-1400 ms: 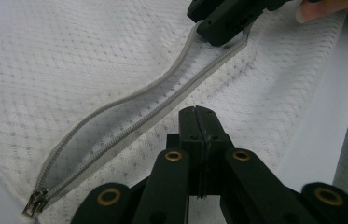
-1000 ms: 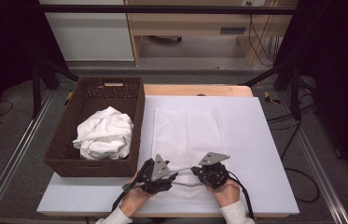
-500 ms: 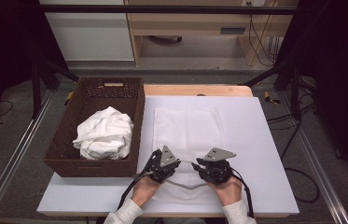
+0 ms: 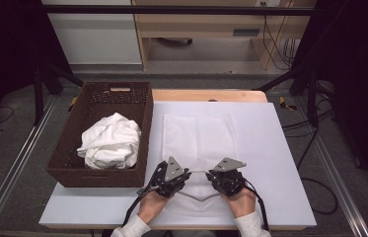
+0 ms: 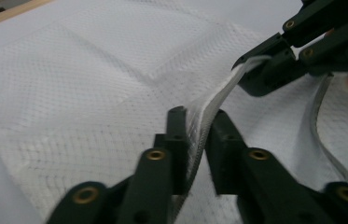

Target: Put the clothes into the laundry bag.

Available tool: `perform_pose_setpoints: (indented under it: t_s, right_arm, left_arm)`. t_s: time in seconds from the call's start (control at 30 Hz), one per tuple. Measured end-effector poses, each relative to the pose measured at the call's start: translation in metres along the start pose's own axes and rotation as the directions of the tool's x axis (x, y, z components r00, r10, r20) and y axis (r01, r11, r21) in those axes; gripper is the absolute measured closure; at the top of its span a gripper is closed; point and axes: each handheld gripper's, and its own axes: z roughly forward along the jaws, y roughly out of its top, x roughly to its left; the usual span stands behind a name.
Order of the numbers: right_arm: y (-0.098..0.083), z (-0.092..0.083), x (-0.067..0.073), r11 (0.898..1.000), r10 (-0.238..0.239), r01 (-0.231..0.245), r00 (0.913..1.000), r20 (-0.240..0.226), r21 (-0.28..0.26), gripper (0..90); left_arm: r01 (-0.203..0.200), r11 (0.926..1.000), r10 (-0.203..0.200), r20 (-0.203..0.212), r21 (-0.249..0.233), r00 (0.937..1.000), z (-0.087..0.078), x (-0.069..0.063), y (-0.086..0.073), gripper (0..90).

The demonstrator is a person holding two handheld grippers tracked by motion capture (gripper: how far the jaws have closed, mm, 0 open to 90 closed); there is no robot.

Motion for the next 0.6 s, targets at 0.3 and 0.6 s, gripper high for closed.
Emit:
perform_pose_setpoints:
  t_s: [0.3,0.6]
  right_arm:
    - [0.002,-0.009,-0.004,0.997,0.052,-0.052,0.9986,-0.007,-0.059,88.4]
    - [0.011,-0.014,-0.007,0.991,0.065,-0.067,0.9978,-0.015,-0.116,88.5]
  left_arm:
    - [-0.006,0.9986,0.007,0.030,-0.053,0.9995,-0.042,-0.020,-0.014,60.2]
    - [-0.004,0.9990,0.001,0.067,0.044,0.9978,-0.036,-0.026,-0.042,87.6]
